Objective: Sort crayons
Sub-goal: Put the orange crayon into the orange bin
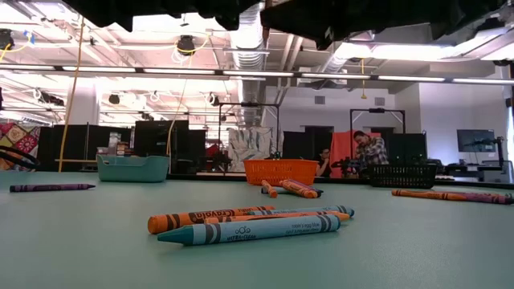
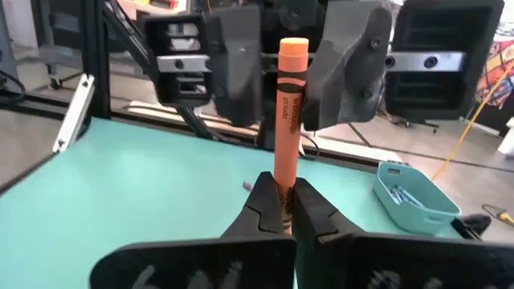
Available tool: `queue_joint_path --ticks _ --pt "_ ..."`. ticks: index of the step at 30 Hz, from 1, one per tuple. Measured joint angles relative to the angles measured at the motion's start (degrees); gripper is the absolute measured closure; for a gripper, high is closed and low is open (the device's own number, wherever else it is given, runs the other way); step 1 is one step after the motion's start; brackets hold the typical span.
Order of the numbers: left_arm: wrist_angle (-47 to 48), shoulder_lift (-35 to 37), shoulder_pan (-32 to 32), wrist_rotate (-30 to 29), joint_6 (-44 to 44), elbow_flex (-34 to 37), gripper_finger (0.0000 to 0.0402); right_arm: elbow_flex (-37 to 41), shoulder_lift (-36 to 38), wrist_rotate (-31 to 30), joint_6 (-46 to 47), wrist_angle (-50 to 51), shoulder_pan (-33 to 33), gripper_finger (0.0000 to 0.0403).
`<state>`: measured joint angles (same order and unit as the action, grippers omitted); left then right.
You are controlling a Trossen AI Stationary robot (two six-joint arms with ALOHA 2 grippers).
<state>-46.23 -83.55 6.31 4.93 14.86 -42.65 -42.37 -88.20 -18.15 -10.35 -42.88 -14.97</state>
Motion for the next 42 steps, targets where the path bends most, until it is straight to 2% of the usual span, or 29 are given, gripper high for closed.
queue_joint_path --ticks 3,8,15,20,27,31,38,42 --pt "1.9 0.0 0.5 -3.8 0.7 0.0 0.0285 0.0 0.2 -0.5 0.1 2.7 1.1 0.0402" --pt "9.5 0.1 0.5 -13.5 1.1 0.0 0.0252 0.0 0.2 -0.5 1.9 7.9 5.1 0.0402" --pt "26.7 0.1 0.4 -28.8 1.6 0.0 0.0247 0.0 0.2 -0.3 4.0 16.3 14.9 0.0403" --pt "40.9 0.1 0.4 -35.2 -5.0 0.0 0.0247 -2.3 0.3 4.1 4.3 23.7 24.1 0.0403" --pt "64.8 0.1 -0.4 -35.6 -20.7 0.0 0.0247 -10.9 -0.1 14.2 5.9 37.5 36.0 0.0403" --pt "76.7 0.1 -1.5 -31.6 -30.1 0.0 0.0247 -15.5 -0.2 19.7 5.9 44.8 40.1 0.0403" --pt "87.5 1.5 -0.4 -24.4 -43.4 0.0 0.0247 -21.9 -3.8 24.4 5.2 51.5 43.1 0.0402" --pt "92.1 5.5 3.0 -23.8 -50.5 0.0 0.0249 -26.8 -9.6 25.9 2.8 57.7 43.6 0.0401"
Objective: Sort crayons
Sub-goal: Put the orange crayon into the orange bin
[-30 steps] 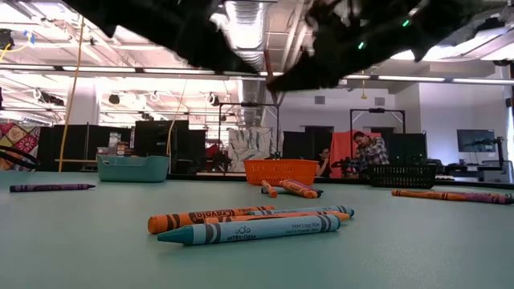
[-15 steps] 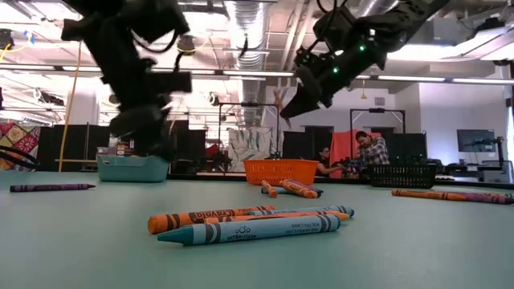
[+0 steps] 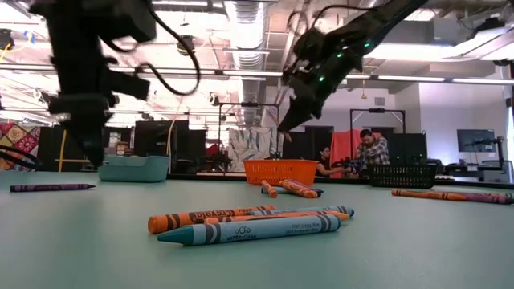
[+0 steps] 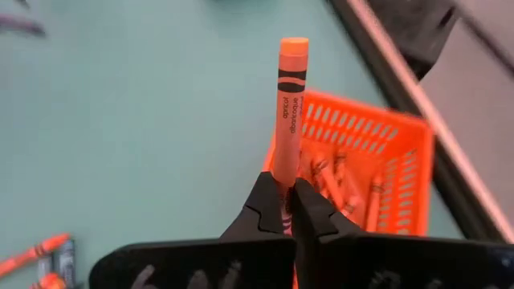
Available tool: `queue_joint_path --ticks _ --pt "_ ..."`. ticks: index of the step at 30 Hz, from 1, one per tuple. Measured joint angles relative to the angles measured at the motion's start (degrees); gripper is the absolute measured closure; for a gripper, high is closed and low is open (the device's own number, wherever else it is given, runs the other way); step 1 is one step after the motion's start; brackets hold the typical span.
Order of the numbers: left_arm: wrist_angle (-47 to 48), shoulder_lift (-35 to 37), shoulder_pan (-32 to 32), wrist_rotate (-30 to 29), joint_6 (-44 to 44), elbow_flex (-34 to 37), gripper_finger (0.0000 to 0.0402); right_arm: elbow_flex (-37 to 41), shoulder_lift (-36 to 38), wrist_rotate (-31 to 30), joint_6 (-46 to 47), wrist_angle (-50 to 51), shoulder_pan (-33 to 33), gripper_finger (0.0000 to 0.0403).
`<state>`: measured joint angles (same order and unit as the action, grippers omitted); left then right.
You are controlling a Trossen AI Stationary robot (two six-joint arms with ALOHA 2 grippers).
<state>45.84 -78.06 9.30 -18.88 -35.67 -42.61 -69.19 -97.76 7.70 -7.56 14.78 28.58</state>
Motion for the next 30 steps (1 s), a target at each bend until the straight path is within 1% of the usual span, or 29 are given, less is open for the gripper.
queue_joint_path --ticks 4,7,10,13,16,19,23,30 --pt "3.9 5.8 4.4 -0.5 -8.7 0.0 0.0256 -6.6 -6.2 0.0 -0.6 6.7 0.1 0.0400" --pt "6.2 9.4 8.2 -0.2 -15.9 0.2 0.0258 -10.6 -9.2 0.0 -0.6 10.4 0.5 0.0400" --pt "8.6 10.9 11.7 0.2 -22.3 0.9 0.0257 -14.3 -11.4 0.0 -0.6 14.7 1.2 0.0400" --pt "8.5 10.6 14.1 0.5 -27.2 2.3 0.0257 -17.0 -13.5 0.0 -0.6 19.3 1.9 0.0399" --pt "6.8 10.5 15.4 1.8 -30.0 4.5 0.0257 -18.9 -14.9 0.0 -0.5 23.0 2.4 0.0399" --pt "5.9 10.5 16.5 2.1 -32.7 5.5 0.0257 -19.1 -15.1 0.0 -0.5 25.5 3.1 0.0399" --pt "3.6 10.5 17.3 1.9 -34.6 6.8 0.0257 -19.1 -15.0 0.0 -0.4 26.3 3.4 0.0394" --pt "-1.4 10.5 17.3 2.8 -36.4 11.9 0.0257 -19.1 -14.9 0.0 0.1 26.4 3.5 0.0374"
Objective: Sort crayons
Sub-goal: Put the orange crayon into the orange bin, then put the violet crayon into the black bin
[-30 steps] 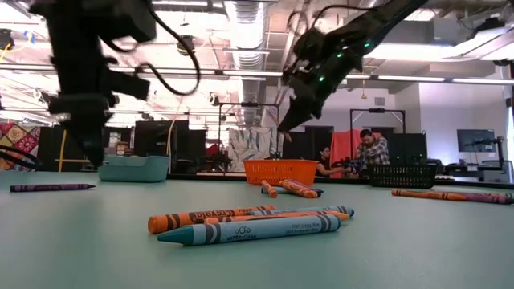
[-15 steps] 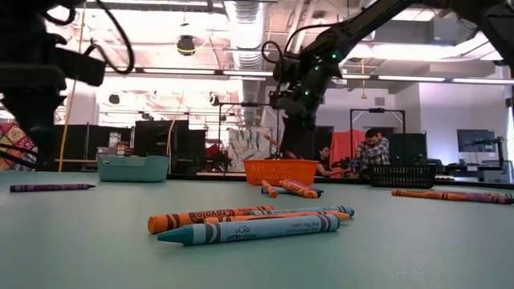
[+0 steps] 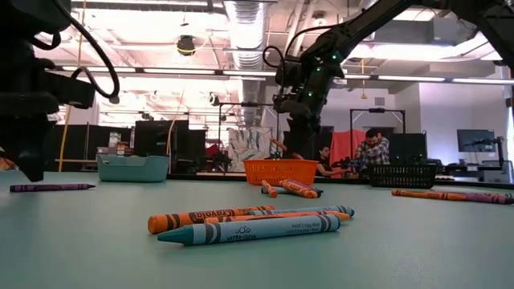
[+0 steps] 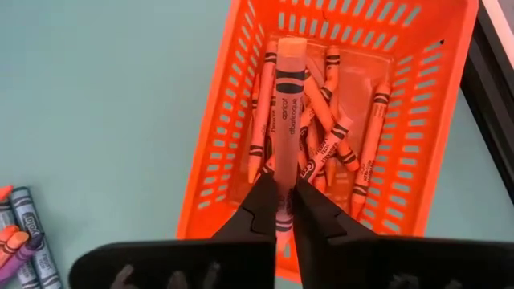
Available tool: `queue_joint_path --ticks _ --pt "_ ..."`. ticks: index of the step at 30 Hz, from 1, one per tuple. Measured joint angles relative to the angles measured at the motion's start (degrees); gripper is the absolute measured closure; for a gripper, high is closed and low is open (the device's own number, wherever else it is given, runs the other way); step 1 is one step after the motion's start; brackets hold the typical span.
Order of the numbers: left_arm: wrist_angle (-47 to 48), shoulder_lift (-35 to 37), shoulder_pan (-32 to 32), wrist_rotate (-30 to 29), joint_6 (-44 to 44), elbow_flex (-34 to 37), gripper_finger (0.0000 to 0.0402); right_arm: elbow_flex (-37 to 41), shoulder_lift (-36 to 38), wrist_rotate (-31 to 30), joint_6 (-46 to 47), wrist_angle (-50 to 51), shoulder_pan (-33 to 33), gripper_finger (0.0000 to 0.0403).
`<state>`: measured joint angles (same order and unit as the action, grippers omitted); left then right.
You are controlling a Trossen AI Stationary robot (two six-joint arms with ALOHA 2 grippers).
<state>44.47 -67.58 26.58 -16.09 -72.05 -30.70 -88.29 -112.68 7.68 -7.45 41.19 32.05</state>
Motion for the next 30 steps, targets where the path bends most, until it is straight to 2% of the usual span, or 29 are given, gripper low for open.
queue_joint_path --ticks 7,18,23,30 --pt "-3.5 0.0 0.0 -0.6 -0.2 1.5 0.0257 0.0 0.0 0.0 1.3 0.0 0.1 0.0347" --pt "-5.7 0.0 -1.8 0.7 -0.1 3.9 0.0264 0.1 0.3 -0.2 2.7 1.3 0.6 0.0261" --pt "-6.9 0.1 -1.9 0.9 0.5 4.2 0.0294 0.1 1.3 -0.2 2.7 3.7 0.0 0.0244" --pt "-8.6 0.0 -1.9 1.4 2.4 4.3 0.0357 0.1 3.1 -0.4 2.6 5.7 -0.8 0.0249"
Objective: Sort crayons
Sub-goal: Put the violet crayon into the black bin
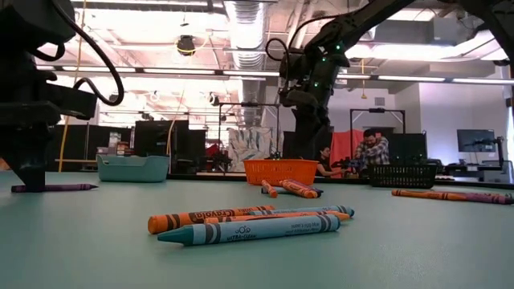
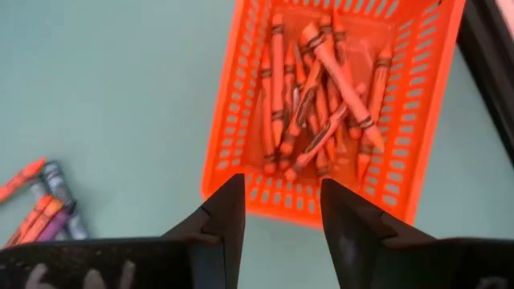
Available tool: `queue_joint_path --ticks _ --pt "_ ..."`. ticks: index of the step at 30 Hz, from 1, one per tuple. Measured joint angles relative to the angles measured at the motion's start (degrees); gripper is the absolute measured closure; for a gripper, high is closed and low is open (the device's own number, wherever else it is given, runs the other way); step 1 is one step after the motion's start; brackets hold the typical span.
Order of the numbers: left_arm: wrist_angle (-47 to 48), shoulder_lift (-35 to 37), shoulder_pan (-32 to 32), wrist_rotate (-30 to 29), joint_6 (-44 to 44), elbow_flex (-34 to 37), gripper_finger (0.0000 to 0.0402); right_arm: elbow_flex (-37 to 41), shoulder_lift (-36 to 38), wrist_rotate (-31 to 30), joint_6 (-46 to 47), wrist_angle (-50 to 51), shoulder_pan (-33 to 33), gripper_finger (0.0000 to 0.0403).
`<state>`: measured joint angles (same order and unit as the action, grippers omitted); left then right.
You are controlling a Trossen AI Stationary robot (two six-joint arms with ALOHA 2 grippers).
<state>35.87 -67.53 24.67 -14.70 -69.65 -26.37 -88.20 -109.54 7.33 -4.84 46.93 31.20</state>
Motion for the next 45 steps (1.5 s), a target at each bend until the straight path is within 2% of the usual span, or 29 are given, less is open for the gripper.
queue_joint_path --ticks 6,16,24,33,40,45 --pt "-0.9 0.0 0.0 -0.4 1.8 0.0 0.0395 0.0 2.5 -0.1 -0.1 1.3 -1.7 0.0254" --pt "-4.8 0.1 0.0 -2.8 7.4 0.1 0.0399 0.0 10.2 0.0 -0.1 6.0 -8.0 0.0255" --pt "-9.5 0.1 -0.1 -7.1 13.1 -2.8 0.0399 0.0 17.3 -0.1 2.2 12.2 -17.6 0.0255" --pt "-18.7 0.1 0.5 -11.5 24.3 -6.6 0.0400 0.0 22.4 -9.8 8.4 19.2 -33.2 0.0255" --pt "-30.5 0.2 1.3 -13.6 35.7 -7.7 0.0400 2.8 24.8 -16.2 12.9 19.5 -44.1 0.0255" --pt "-39.4 0.2 1.3 -14.1 43.9 -7.7 0.0400 7.2 26.4 -20.4 15.5 15.4 -50.1 0.0255"
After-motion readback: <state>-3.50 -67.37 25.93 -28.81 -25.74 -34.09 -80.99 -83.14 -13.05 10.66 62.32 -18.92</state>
